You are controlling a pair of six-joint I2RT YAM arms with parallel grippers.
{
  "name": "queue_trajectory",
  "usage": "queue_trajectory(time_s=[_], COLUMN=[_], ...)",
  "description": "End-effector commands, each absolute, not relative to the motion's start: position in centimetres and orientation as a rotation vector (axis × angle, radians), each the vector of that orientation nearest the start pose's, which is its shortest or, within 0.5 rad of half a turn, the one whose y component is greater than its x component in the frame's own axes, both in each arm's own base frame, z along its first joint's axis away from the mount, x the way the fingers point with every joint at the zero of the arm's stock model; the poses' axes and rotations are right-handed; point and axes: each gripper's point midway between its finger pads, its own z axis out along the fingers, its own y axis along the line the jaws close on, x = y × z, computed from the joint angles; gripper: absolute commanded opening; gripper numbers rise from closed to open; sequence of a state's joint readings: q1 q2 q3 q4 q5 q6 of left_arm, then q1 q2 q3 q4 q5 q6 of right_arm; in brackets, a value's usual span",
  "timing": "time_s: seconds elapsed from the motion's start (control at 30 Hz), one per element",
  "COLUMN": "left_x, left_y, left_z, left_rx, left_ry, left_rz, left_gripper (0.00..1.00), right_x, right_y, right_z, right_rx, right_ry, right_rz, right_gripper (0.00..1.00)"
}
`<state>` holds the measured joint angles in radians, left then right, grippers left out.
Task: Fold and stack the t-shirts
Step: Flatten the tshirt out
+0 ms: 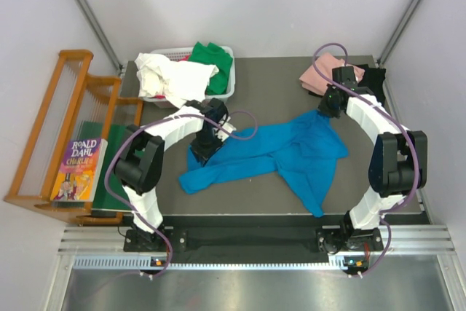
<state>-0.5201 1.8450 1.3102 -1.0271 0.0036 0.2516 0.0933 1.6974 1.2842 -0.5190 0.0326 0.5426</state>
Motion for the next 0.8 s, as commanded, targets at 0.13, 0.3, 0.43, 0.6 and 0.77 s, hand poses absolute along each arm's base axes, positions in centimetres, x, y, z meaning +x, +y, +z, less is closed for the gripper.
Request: queue_trajectory(time_s=[0.13,0.3,0.43,0.6,0.77], left_x=[24.0,22.2,20.5,20.7,22.6], left_y=[-16.4,-16.2,-15.5,-14.7,-15.6], left_z=[8.1,9.1,9.1,8.3,8.7], left_rx=[1.194,1.283,1.338,1.328,1.254], left_ry=[2.881,2.861,2.874,2.872,2.827], left_rz=[-0.304,-0.381,-0.414,-0.337,-0.314], left_gripper=[0.28,0.3,0.31,0.39,0.57], right_x=[43.1,43.1,43.1,43.0,42.8], right_y=[5.0,4.6,4.6,4.7,4.8], right_z=[13.7,14.3,14.6,14.6,14.2], right_rx=[0.569,0.579,0.584,0.583,0.582], right_ry=[2.375,2.362,2.357,2.357,2.365], right_rz=[0.223,0.223,0.23,0.241,0.247], right_gripper=[0.0,0.0,0.0,0.0,0.0])
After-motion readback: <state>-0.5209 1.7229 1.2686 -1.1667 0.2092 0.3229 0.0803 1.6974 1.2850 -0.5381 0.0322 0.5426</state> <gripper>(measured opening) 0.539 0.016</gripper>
